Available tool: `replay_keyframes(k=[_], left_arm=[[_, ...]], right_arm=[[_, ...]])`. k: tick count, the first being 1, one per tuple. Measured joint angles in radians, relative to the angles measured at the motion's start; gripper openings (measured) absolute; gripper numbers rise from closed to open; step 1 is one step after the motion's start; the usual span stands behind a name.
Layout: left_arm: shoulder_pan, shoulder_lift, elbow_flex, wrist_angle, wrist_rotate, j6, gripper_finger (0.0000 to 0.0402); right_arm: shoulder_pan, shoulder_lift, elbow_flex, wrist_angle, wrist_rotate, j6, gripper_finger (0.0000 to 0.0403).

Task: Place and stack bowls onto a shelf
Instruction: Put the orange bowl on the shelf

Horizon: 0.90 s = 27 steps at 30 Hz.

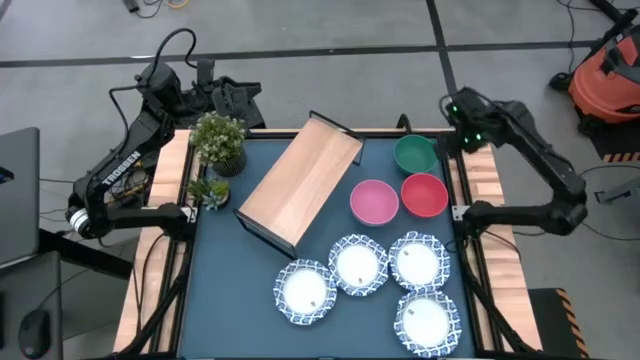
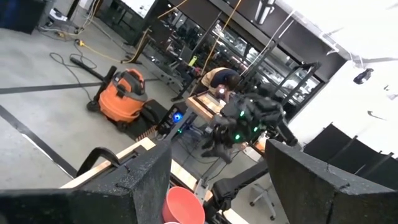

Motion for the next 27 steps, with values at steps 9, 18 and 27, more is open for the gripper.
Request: replay_keyframes(k=[9,18,27], left_arm=[[0.000,0.000,0.000,-0.009,0.000,-0.009,0.0243],[0.000,0.000,0.000,-0.055,0.002,-0.001,0.0243],[0.000,0.000,0.000,-0.058,0.003,-0.005,0.0243]], right_arm=[[-0.005,-0.086,-0.257,0.065,-0.074,0.098,0.0216],[-0.003,-0.123,-0.348,0.064,-0.125,0.144,0.0216],[0.001,-0.129,-0.393,0.066,-0.159,0.130,0.0216]])
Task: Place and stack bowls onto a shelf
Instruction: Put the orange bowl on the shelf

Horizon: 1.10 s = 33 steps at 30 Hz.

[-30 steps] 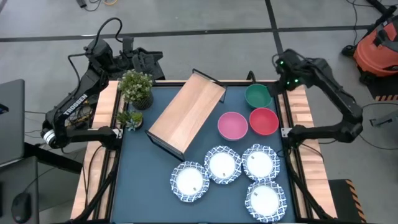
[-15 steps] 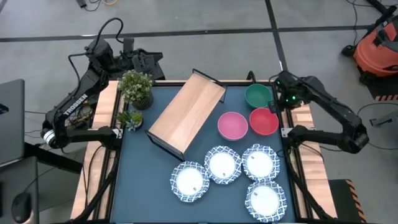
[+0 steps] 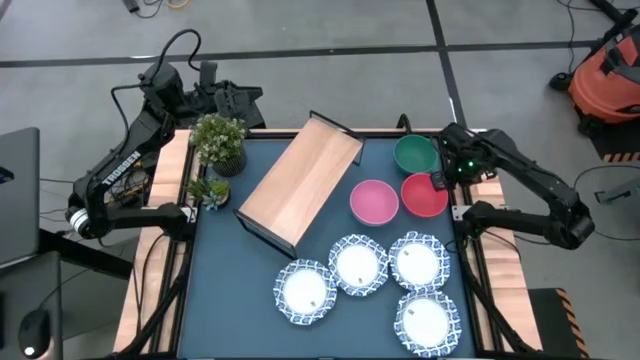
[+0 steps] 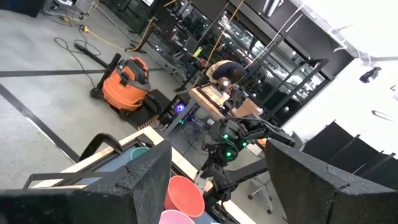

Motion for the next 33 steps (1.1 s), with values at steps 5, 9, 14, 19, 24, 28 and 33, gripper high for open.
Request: replay_keyframes(k=[5,9,14,19,24,28,33], left_arm=[[0.000,0.000,0.000,-0.021,0.003,0.004,0.0243],[0.000,0.000,0.000,-0.021,0.002,0.004,0.0243],[0.000,0.000,0.000,-0.021,0.002,-0.001,0.0243],[0.000,0.000,0.000,-0.022,-0.001,-0.004,0.0243],[0.000,0.000,0.000,-0.024,-0.004,-0.004,0.0243],[0.000,0.000,0.000,-0.024,-0.004,-0.003,0.0243],[0.000,0.000,0.000,-0.024,-0.004,-0.001,0.0243]], right_arm=[[0.016,-0.015,-0.019,-0.009,-0.032,-0.017,0.0216],[0.028,-0.043,-0.050,-0.008,-0.064,-0.017,0.0216],[0.034,-0.045,-0.095,0.049,-0.067,-0.016,0.0216],[0.034,-0.033,-0.130,0.160,-0.064,-0.006,0.0216],[0.033,-0.002,-0.130,0.175,-0.040,0.018,0.0216],[0.033,0.031,-0.130,0.177,-0.028,0.048,0.0216],[0.037,0.068,-0.130,0.178,0.046,0.108,0.0216]])
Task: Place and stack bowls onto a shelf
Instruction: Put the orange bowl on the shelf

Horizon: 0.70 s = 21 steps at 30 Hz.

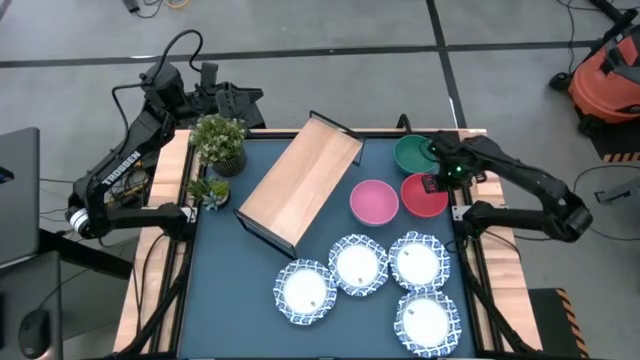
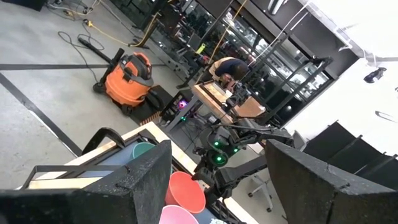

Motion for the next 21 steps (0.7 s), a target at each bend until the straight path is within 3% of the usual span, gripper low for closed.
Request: replay_keyframes(k=[21], left_arm=[[0.000,0.000,0.000,0.000,0.000,0.002,0.0243]], right_arm=[[-0.002,0.084,0.001,0.018,0.017,0.017,0.0216]])
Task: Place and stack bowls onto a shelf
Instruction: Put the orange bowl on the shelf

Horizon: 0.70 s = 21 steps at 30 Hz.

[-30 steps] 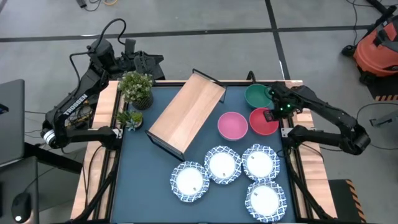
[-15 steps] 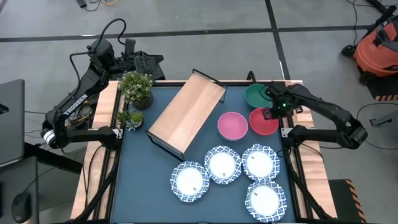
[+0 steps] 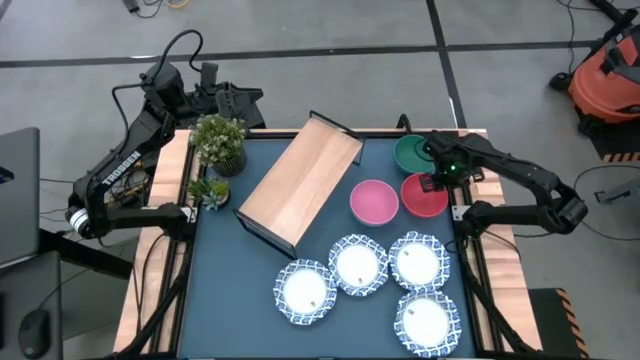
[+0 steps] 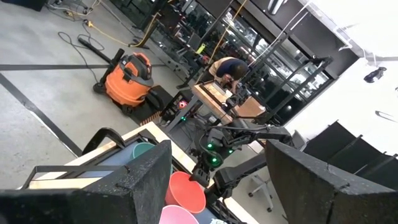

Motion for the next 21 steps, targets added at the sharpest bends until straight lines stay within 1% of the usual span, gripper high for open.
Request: replay_keyframes(k=[5,8,16,21], left_arm=[[0.000,0.000,0.000,0.000,0.000,0.000,0.0243],[0.000,0.000,0.000,0.000,0.000,0.000,0.0243],[0.000,0.000,0.000,0.000,0.000,0.000,0.0243],[0.000,0.000,0.000,0.000,0.000,0.000,0.0243]], right_arm=[[0.000,0.002,0.000,0.007,0.000,0.008,0.0212],[0.000,0.001,0.000,0.004,0.000,0.016,0.0197],[0.000,0.001,0.000,-0.002,0.000,0.024,0.0111],[0.000,0.001,0.000,-0.003,0.000,0.026,0.0068]])
